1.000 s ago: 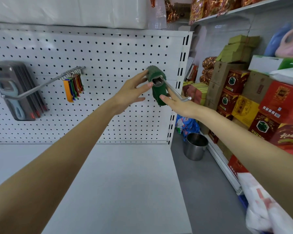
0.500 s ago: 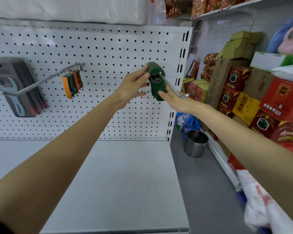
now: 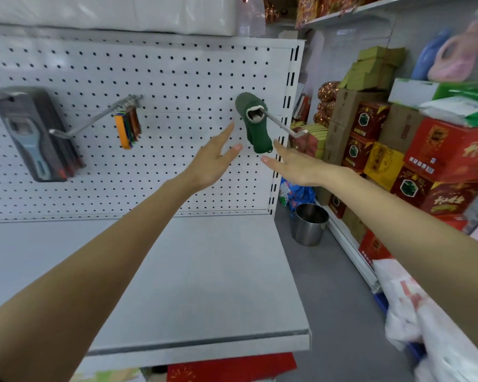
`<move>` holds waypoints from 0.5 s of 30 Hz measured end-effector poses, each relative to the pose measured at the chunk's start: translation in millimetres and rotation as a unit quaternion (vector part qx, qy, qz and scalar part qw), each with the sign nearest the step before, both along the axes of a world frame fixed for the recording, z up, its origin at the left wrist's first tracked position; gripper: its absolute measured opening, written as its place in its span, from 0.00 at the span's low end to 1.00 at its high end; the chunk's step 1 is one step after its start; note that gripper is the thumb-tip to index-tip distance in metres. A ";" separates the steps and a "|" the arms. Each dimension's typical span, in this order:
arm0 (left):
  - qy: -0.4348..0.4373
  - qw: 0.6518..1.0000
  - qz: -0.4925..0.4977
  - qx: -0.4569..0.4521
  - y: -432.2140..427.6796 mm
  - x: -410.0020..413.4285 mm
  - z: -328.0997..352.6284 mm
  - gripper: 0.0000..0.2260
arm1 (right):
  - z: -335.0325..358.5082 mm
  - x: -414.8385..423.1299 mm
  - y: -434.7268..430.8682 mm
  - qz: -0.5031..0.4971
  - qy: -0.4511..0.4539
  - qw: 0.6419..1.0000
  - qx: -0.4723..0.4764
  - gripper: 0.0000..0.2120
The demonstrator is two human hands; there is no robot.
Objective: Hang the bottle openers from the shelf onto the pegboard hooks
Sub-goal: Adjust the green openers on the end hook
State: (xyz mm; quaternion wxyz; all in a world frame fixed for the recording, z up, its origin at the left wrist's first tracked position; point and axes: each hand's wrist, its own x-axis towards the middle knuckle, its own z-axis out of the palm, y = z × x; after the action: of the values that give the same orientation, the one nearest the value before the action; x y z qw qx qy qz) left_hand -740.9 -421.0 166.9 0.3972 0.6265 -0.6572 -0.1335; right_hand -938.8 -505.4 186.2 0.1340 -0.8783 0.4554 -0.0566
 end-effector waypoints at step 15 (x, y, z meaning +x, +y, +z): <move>-0.294 0.936 0.164 0.100 215.8 78.4 -19.9 0.29 | -19.8 25.2 125.4 0.024 0.044 0.999 -0.005 0.45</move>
State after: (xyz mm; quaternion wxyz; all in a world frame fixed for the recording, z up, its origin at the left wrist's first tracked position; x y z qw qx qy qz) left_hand -662.4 -205.2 147.0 0.1384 0.7732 -0.6161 0.0586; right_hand -913.7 -380.0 166.4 0.1111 -0.8912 0.4396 -0.0171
